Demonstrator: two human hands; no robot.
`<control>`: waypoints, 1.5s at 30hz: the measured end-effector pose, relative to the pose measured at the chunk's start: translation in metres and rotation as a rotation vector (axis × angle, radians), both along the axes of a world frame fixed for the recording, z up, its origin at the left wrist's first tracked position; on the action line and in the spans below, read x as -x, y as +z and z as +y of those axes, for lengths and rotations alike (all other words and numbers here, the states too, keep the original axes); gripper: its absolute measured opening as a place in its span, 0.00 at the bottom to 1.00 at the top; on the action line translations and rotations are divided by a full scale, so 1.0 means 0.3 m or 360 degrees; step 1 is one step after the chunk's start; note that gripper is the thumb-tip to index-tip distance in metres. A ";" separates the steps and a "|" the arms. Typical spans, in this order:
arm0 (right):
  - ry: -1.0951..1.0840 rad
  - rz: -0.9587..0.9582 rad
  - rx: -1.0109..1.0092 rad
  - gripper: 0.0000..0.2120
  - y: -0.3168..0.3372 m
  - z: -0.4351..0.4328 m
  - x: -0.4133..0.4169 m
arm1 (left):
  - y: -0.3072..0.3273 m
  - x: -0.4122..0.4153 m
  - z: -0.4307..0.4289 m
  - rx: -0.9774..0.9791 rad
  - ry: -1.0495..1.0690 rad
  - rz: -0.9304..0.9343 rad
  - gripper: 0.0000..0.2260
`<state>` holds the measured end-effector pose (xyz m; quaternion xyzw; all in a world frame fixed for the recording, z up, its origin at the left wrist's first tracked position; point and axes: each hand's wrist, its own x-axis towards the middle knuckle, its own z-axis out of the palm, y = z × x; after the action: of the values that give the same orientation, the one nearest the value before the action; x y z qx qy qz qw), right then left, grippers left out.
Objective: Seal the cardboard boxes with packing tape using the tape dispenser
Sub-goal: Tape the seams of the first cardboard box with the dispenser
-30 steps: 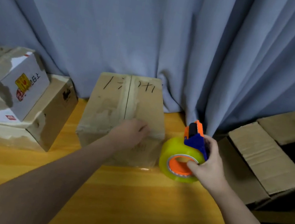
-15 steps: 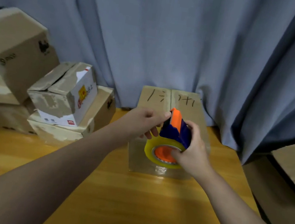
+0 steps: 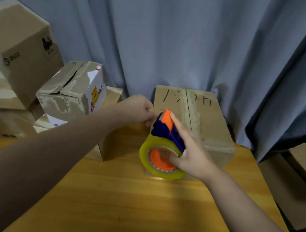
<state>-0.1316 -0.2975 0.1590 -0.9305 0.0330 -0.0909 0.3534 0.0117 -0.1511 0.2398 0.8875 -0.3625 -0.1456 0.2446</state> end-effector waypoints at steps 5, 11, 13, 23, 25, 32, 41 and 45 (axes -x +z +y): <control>0.0018 0.0200 0.0397 0.48 0.075 -0.027 0.005 | -0.079 -0.019 0.062 0.0111 0.0036 0.0197 0.15; 0.0058 0.0583 0.1365 0.40 0.127 -0.115 0.088 | -0.273 -0.059 0.191 0.0293 0.0359 0.0438 0.12; 0.0053 0.0616 0.1514 0.38 0.149 -0.112 0.074 | -0.327 -0.029 0.188 0.0380 0.0452 0.0519 0.13; 0.0190 0.0756 0.2117 0.33 0.215 -0.014 -0.064 | -0.408 0.002 0.151 0.0462 0.0760 0.0381 0.21; 0.0207 0.0791 0.2147 0.33 0.212 0.000 -0.082 | -0.419 0.000 0.151 0.0480 0.0796 0.0376 0.21; 0.0203 0.0959 0.2138 0.35 0.228 0.026 -0.126 | -0.439 -0.010 0.144 0.0535 0.0859 0.0375 0.19; 0.0251 0.1055 0.2219 0.29 0.203 0.076 -0.168 | -0.523 -0.021 0.116 0.0310 0.0908 0.0514 0.21; 0.0260 0.1081 0.2200 0.29 0.212 0.076 -0.169 | -0.549 -0.013 0.087 0.0316 0.0941 0.0636 0.23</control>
<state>-0.0809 -0.2747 0.2226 -0.9160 0.0065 0.2259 -0.3315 0.0157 -0.1251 0.0749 0.8799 -0.0478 -0.2033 0.4269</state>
